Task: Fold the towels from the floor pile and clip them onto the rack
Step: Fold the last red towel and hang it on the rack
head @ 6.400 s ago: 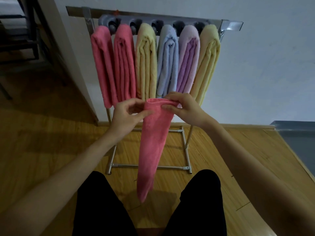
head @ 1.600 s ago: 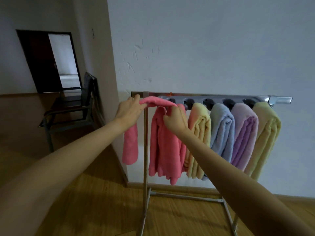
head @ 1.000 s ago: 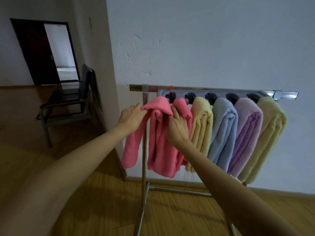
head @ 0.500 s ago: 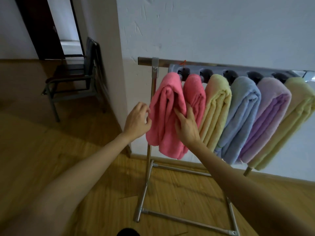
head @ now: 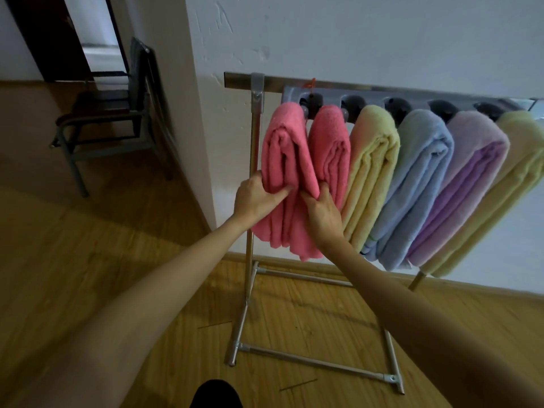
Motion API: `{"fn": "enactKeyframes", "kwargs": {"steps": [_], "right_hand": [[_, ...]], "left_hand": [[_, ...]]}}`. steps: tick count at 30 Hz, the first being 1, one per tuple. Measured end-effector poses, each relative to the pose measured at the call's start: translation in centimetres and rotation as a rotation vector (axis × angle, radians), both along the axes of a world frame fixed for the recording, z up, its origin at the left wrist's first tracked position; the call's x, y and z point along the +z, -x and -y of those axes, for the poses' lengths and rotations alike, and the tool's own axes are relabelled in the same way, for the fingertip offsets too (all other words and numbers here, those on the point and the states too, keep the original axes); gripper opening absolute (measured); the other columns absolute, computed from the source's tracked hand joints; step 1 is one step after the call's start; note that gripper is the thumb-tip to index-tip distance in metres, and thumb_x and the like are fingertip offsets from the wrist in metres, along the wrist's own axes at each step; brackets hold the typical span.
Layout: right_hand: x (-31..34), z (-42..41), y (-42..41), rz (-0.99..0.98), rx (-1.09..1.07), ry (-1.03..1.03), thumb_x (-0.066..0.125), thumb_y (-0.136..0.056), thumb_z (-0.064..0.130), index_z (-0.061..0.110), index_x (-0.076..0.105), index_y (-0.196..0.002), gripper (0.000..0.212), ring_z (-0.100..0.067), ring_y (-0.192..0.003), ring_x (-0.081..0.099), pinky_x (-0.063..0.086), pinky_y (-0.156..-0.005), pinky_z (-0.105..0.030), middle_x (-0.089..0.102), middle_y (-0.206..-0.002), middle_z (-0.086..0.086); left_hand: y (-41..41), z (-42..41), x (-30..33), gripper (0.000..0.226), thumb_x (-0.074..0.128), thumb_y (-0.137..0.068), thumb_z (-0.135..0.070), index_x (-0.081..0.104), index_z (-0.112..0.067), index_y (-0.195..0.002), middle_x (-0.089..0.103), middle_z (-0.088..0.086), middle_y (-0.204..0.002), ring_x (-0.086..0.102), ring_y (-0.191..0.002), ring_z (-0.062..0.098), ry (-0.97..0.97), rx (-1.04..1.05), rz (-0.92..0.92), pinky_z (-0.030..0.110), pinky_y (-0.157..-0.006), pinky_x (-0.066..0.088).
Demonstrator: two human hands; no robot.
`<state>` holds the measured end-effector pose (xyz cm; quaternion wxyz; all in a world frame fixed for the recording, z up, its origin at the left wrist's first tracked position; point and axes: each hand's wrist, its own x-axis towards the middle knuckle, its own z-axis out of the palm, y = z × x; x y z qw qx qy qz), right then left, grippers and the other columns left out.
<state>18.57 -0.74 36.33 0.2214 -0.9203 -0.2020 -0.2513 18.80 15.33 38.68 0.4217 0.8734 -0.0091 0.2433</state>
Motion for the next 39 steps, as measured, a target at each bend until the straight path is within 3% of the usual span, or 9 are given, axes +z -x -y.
{"fn": "enactKeyframes", "kwargs": {"steps": [5,9,15,18,21,25,28,35,39], "right_hand": [[-0.3,0.7,-0.1,0.067,0.011,0.068,0.042,-0.1,0.022,0.007,0.051,-0.128,0.032,-0.03,-0.109,0.051,0.051,-0.084,-0.045,0.045,-0.125,-0.013],[-0.3,1.1,-0.2,0.036,0.024,0.032,0.039,-0.101,0.037,0.013,0.043,-0.134,0.041,-0.027,-0.112,0.051,0.048,-0.088,-0.042,0.048,-0.125,-0.008],[-0.7,1.7,0.3,0.023,-0.014,0.123,0.048,-0.097,0.017,0.021,0.047,-0.139,0.043,-0.035,-0.115,0.047,0.053,-0.076,-0.046,0.041,-0.13,-0.017],[-1.2,1.0,0.8,0.012,0.01,0.103,0.037,-0.092,0.015,0.016,0.053,-0.134,0.045,-0.038,-0.108,0.051,0.054,-0.071,-0.046,0.044,-0.123,-0.019],[-2.1,0.0,1.3,0.039,0.064,0.095,0.051,-0.091,0.011,0.011,0.059,-0.125,0.035,-0.035,-0.095,0.057,0.056,-0.063,-0.044,0.051,-0.11,-0.016],[-2.9,-2.4,1.8,0.027,0.147,0.05,0.058,-0.09,0.009,0.008,0.061,-0.121,0.031,-0.035,-0.081,0.063,0.055,-0.054,-0.042,0.056,-0.11,-0.016],[-2.6,-4.1,1.7,-0.027,0.191,0.011,0.054,-0.089,0.008,0.012,0.059,-0.124,0.035,-0.035,-0.079,0.065,0.056,-0.056,-0.043,0.058,-0.115,-0.014],[-2.0,-4.3,0.2,-0.21,-0.065,0.004,0.042,-0.086,-0.006,0.008,0.058,-0.114,0.036,-0.037,-0.071,0.066,0.055,-0.055,-0.042,0.06,-0.106,-0.014],[-2.0,-3.4,-0.3,-0.141,-0.237,0.172,0.059,-0.086,0.005,0.012,0.054,-0.122,0.036,-0.03,-0.079,0.064,0.04,-0.053,-0.032,0.062,-0.102,-0.007]], "left_hand": [[-0.1,1.3,-0.1,0.062,0.072,-0.069,-0.061,0.062,-0.009,-0.101,0.065,-0.003,-0.081,0.062,-0.072,0.015,-0.02,-0.002,0.022,0.026,-0.068,0.053],[-0.3,1.5,-0.7,0.039,0.069,-0.081,-0.035,0.061,-0.004,-0.103,0.067,0.006,-0.083,0.065,-0.077,0.028,-0.057,0.034,0.06,0.026,-0.064,0.046],[-0.5,0.5,-1.5,0.037,0.07,-0.078,-0.028,0.061,-0.002,-0.102,0.064,0.005,-0.083,0.059,-0.071,0.023,-0.047,0.073,-0.051,0.026,-0.061,0.043],[-0.6,-0.8,-2.3,0.028,0.068,-0.08,-0.026,0.062,-0.003,-0.096,0.067,0.008,-0.082,0.065,-0.073,0.028,-0.07,0.137,-0.058,0.02,-0.052,0.037],[-0.2,-2.1,-1.8,0.027,0.067,-0.084,-0.021,0.062,0.002,-0.098,0.067,0.013,-0.087,0.065,-0.076,0.03,-0.146,0.22,-0.012,0.014,-0.05,0.03],[0.0,-3.9,-1.0,0.025,0.063,-0.089,-0.022,0.061,0.002,-0.097,0.067,0.015,-0.084,0.066,-0.071,0.033,-0.331,0.198,0.068,0.026,-0.056,0.043],[0.0,-4.8,-0.7,0.023,0.06,-0.09,-0.02,0.059,0.002,-0.095,0.066,0.016,-0.08,0.065,-0.067,0.035,-0.413,0.197,0.084,0.029,-0.054,0.044],[-0.2,-4.9,-1.2,0.015,0.061,-0.088,-0.011,0.06,0.002,-0.094,0.065,0.014,-0.075,0.064,-0.062,0.032,-0.515,0.189,0.08,0.027,-0.051,0.041],[-0.4,-4.1,-1.9,0.014,0.061,-0.087,-0.01,0.06,0.002,-0.094,0.066,0.015,-0.075,0.064,-0.063,0.032,-0.558,0.158,0.082,0.028,-0.053,0.041]]}}
